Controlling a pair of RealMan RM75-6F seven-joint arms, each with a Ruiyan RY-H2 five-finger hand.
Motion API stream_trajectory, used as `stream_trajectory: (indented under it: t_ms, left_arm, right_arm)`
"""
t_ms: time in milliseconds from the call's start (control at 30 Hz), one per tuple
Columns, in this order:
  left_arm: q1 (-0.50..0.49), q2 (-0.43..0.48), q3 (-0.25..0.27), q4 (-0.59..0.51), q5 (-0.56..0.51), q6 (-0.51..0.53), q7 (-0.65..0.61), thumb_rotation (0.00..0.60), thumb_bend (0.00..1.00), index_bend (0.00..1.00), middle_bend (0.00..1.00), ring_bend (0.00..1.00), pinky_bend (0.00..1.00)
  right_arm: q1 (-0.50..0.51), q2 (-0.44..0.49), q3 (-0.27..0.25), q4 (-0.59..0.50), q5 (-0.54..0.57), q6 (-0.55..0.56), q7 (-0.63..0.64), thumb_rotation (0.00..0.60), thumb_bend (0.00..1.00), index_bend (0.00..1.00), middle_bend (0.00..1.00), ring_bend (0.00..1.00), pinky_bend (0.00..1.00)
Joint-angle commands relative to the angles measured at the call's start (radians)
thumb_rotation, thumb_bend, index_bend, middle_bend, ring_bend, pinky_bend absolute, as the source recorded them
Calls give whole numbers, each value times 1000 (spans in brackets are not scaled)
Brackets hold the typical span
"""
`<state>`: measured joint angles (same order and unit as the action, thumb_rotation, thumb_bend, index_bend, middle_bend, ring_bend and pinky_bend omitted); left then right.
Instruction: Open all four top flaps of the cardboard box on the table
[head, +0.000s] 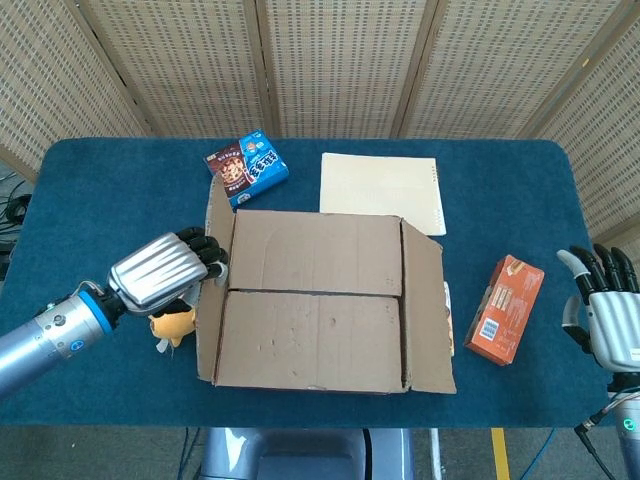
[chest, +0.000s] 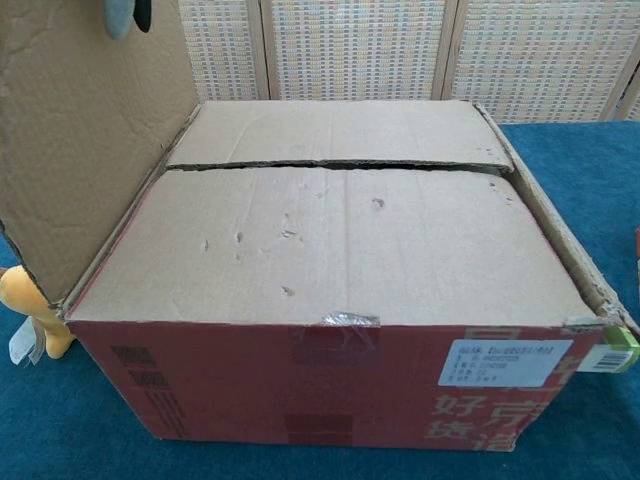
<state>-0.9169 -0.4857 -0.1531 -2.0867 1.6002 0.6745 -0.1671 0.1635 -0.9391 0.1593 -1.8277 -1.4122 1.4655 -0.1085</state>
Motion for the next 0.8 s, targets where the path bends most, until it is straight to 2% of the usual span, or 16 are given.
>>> stream_trajectory:
  t_ms: [33,633,800]
  left_arm:
    - [40,32,23,13,59,32,-48,420,1000,419,304,236,130]
    - [204,114,74,104,190,215,-232,420,1000,419,304,236,130]
    - [237,118,86,131,206,234,-262,420,1000,419,303,236,130]
  right_arm:
    - [2,-2,0,-3,-1,-3,-4,600,815,141,135,0,0]
    - [11,-2,0,-16,-2,-15,-23,600,815,141,136,0,0]
    - [10,-1,0,-17,0,-14,-23,600,814,141,136,0,0]
